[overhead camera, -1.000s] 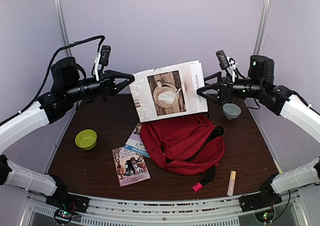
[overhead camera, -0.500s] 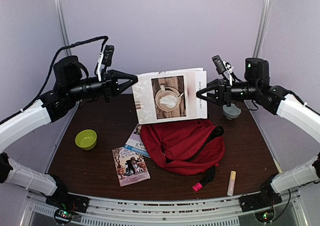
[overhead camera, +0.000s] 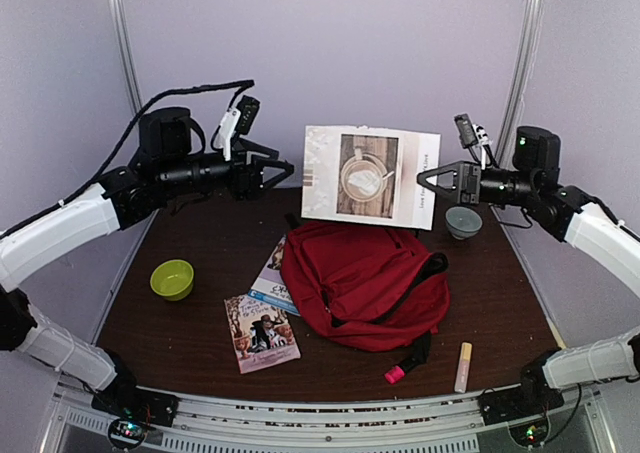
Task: Pack the student bag
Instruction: Grab the largest pocket of the student bag.
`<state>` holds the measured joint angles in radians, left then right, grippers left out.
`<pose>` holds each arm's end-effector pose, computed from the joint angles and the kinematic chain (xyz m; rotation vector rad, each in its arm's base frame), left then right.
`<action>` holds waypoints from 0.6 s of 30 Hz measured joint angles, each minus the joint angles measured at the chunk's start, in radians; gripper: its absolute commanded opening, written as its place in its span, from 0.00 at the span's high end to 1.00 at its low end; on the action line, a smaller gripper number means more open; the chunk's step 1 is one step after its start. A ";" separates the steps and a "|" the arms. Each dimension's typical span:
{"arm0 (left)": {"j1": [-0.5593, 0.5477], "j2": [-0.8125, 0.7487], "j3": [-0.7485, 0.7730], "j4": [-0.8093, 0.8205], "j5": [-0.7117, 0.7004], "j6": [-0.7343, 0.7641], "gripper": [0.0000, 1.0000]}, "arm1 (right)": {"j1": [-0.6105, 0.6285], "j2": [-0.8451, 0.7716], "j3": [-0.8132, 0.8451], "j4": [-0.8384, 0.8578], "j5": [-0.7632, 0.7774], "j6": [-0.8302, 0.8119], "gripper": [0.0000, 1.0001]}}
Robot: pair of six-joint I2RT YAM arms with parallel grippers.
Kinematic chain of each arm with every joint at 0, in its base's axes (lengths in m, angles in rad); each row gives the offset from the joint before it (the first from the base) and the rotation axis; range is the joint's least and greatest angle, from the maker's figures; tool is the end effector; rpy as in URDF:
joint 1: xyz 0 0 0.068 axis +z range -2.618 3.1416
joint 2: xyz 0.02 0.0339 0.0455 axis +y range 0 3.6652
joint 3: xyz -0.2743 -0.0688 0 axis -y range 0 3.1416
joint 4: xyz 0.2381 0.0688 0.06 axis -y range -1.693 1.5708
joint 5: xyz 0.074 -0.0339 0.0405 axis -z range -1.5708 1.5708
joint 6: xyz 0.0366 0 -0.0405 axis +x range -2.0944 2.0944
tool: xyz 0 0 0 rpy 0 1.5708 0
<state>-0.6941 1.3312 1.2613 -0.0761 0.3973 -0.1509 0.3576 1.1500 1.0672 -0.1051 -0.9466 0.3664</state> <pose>0.2240 -0.2049 0.4075 0.7741 1.6283 -0.9552 0.2181 0.1132 0.3862 -0.7255 1.7326 1.3352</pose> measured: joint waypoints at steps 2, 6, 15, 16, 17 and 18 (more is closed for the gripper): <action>-0.037 0.031 0.032 -0.066 -0.060 0.056 0.37 | -0.071 -0.031 -0.042 0.017 0.038 0.054 0.83; -0.172 0.156 0.166 -0.184 -0.118 0.163 0.28 | -0.205 -0.103 -0.135 0.043 0.135 0.148 0.83; -0.408 0.692 0.689 -0.483 -0.164 0.301 0.02 | -0.319 -0.289 -0.237 -0.003 0.377 0.153 0.82; -0.423 0.742 0.726 -0.508 -0.179 0.308 0.02 | -0.319 -0.305 -0.236 -0.013 0.390 0.136 0.82; -0.438 0.784 0.755 -0.534 -0.191 0.313 0.02 | -0.319 -0.319 -0.236 -0.024 0.404 0.125 0.82; -0.448 0.818 0.778 -0.556 -0.201 0.314 0.02 | -0.319 -0.329 -0.236 -0.032 0.413 0.108 0.82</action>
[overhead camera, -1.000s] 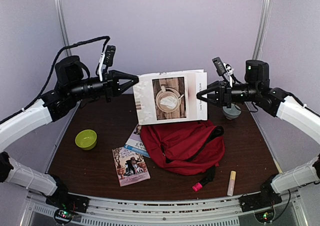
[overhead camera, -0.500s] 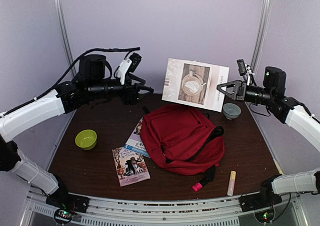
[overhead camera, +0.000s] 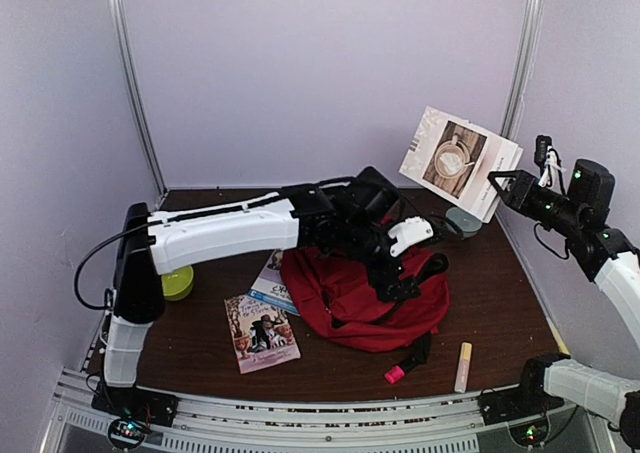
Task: Pack the student bag
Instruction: Grab the largest pocket of the student bag.
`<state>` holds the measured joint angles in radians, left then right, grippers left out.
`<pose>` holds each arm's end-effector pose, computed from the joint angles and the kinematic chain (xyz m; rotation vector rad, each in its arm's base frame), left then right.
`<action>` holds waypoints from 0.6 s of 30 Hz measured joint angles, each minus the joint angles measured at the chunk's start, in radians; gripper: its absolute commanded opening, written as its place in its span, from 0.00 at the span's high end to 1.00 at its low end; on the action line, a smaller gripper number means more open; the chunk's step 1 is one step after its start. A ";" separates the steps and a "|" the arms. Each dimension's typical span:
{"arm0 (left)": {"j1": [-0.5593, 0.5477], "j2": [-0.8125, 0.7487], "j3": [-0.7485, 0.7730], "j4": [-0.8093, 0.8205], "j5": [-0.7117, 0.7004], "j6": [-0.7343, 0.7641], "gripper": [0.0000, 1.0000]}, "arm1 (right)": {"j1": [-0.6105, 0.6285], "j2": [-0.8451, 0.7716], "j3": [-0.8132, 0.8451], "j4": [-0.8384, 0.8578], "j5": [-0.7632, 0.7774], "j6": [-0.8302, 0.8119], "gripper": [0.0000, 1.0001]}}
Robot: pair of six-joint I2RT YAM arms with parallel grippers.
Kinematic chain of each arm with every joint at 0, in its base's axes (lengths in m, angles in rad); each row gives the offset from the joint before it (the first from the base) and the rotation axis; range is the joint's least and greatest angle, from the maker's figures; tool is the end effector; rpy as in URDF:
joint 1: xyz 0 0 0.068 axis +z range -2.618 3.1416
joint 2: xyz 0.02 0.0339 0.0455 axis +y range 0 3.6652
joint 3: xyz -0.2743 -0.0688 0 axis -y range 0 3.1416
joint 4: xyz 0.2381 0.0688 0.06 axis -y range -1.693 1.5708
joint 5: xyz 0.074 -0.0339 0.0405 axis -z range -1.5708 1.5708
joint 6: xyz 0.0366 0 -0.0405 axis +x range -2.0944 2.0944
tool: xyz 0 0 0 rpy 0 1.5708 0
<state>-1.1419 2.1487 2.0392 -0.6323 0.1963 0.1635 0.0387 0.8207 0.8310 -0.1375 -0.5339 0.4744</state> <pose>0.1990 -0.4523 0.3026 1.5428 1.8467 -0.7060 0.1743 0.0254 0.3632 -0.0322 1.7505 0.8305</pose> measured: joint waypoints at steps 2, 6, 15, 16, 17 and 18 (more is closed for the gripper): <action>-0.014 0.071 0.055 -0.037 -0.023 -0.005 0.05 | 0.000 -0.013 0.000 -0.017 0.017 -0.018 0.82; -0.013 0.151 0.128 -0.084 -0.090 -0.027 0.17 | 0.000 -0.023 0.000 -0.045 0.036 -0.047 0.82; 0.001 0.163 0.166 -0.106 -0.297 -0.052 1.00 | 0.000 -0.059 0.000 -0.077 0.041 -0.060 0.81; 0.002 0.163 0.166 -0.109 -0.311 -0.053 1.00 | 0.000 -0.067 0.001 -0.086 0.041 -0.060 0.81; 0.005 0.161 0.165 -0.113 -0.325 -0.056 1.00 | 0.000 -0.077 0.005 -0.102 0.042 -0.060 0.81; 0.008 0.157 0.161 -0.113 -0.335 -0.061 1.00 | 0.000 -0.092 0.016 -0.126 0.044 -0.060 0.80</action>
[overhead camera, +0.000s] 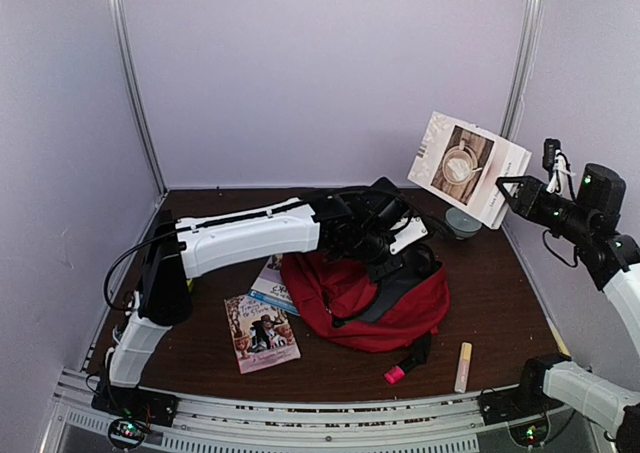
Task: Pack the student bag
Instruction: Grab the largest pocket of the student bag, then place the book in the largest pocket of the bag.
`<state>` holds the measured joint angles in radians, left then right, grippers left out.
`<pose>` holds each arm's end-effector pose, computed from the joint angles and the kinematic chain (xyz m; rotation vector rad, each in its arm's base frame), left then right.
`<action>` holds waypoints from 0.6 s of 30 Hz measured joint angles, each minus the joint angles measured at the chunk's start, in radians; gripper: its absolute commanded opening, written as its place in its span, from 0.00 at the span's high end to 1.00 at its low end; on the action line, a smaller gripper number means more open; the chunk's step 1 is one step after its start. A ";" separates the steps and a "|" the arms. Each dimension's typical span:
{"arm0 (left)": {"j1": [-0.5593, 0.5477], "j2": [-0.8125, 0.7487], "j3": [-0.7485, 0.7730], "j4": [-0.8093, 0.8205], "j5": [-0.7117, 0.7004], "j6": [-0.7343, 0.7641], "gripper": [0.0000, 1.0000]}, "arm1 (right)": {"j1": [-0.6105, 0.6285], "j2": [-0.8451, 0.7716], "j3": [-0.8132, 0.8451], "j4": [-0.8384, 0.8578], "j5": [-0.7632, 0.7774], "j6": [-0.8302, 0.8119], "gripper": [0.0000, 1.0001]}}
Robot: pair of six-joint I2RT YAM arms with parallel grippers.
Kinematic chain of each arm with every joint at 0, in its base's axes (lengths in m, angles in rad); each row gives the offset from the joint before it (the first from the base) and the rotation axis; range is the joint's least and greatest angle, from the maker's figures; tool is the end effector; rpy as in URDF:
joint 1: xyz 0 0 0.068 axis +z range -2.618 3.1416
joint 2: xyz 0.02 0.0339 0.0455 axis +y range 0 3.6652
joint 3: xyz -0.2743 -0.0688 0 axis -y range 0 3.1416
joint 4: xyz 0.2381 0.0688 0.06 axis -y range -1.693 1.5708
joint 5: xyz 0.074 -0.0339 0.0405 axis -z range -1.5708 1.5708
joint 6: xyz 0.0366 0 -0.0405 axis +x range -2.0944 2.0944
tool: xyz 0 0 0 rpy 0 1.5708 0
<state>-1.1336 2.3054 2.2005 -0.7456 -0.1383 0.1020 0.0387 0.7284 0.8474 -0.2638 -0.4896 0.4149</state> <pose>0.2246 -0.4686 0.2689 1.3574 2.0198 -0.3053 0.1490 0.0230 0.3686 -0.0433 1.7565 0.7520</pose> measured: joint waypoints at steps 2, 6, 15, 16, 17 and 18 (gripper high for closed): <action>0.013 -0.021 -0.016 0.003 -0.007 -0.017 1.00 | 0.000 -0.015 0.018 -0.023 -0.002 0.002 0.79; 0.090 -0.123 -0.074 0.014 -0.011 -0.069 1.00 | 0.000 -0.036 0.089 -0.078 -0.055 0.011 0.78; 0.290 -0.310 -0.112 0.167 -0.024 -0.099 1.00 | 0.000 -0.091 0.133 -0.192 -0.252 0.067 0.81; 0.289 -0.311 -0.110 0.182 -0.024 -0.099 1.00 | 0.000 -0.104 0.109 -0.173 -0.276 0.091 0.81; 0.285 -0.308 -0.109 0.194 -0.024 -0.101 1.00 | 0.000 -0.117 0.077 -0.150 -0.300 0.123 0.81; 0.279 -0.303 -0.106 0.200 -0.024 -0.101 1.00 | 0.000 -0.126 0.040 -0.131 -0.321 0.155 0.81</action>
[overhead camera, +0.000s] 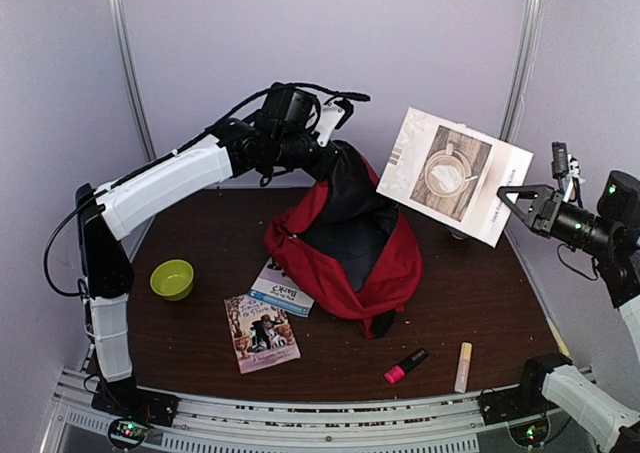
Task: Pack the student bag
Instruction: Place the book in the largest pocket of the bag.
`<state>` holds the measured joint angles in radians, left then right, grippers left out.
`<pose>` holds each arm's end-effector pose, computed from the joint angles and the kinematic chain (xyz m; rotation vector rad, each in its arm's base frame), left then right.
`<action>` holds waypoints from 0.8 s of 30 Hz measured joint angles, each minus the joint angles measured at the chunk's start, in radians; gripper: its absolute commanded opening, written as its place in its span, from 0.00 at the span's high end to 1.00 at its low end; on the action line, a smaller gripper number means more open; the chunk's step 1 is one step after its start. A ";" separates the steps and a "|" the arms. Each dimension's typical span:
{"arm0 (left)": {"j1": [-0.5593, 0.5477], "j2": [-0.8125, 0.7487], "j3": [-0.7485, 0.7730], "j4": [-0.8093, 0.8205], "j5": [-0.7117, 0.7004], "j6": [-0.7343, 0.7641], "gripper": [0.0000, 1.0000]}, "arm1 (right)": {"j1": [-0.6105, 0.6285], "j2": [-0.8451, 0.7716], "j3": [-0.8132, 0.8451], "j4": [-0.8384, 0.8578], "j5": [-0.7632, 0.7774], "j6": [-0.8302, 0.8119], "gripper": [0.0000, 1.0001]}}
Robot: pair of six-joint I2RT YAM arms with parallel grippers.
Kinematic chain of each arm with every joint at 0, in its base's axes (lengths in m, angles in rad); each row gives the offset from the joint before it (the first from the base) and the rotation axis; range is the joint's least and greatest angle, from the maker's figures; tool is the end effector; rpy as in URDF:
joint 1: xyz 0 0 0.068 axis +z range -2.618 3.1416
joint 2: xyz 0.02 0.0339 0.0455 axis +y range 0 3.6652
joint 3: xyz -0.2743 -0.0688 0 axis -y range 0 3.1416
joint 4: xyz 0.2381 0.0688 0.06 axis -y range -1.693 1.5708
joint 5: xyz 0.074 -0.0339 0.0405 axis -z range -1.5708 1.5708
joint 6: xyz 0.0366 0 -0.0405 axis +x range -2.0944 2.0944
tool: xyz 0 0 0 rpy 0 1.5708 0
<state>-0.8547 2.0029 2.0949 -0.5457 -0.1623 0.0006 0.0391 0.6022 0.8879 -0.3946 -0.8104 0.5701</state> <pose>0.3100 -0.3472 0.3959 0.7502 1.8955 -0.3763 0.1030 0.0306 0.3828 -0.1801 1.7659 1.1235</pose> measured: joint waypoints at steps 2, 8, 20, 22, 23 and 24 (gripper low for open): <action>-0.010 0.013 0.008 0.003 0.000 -0.004 1.00 | 0.008 -0.006 -0.074 0.018 -0.031 0.049 0.81; -0.021 0.024 0.013 0.012 0.005 -0.011 1.00 | 0.113 -0.017 -0.237 0.036 -0.010 0.145 0.82; -0.021 0.022 0.034 0.025 0.053 -0.018 1.00 | 0.409 0.298 -0.391 0.360 0.175 0.351 0.81; -0.023 0.010 0.015 0.029 0.059 -0.017 1.00 | 0.409 0.341 -0.389 0.412 0.225 0.372 0.81; -0.024 0.002 0.003 0.029 0.066 -0.014 1.00 | 0.409 0.364 -0.388 0.447 0.259 0.382 0.81; -0.026 -0.008 -0.010 0.029 0.075 -0.010 1.00 | 0.409 0.388 -0.388 0.485 0.293 0.402 0.81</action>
<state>-0.8810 1.9945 2.0850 -0.5167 -0.0872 -0.0093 0.4477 0.9901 0.5003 0.0902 -0.5175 0.9718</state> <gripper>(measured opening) 0.026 0.366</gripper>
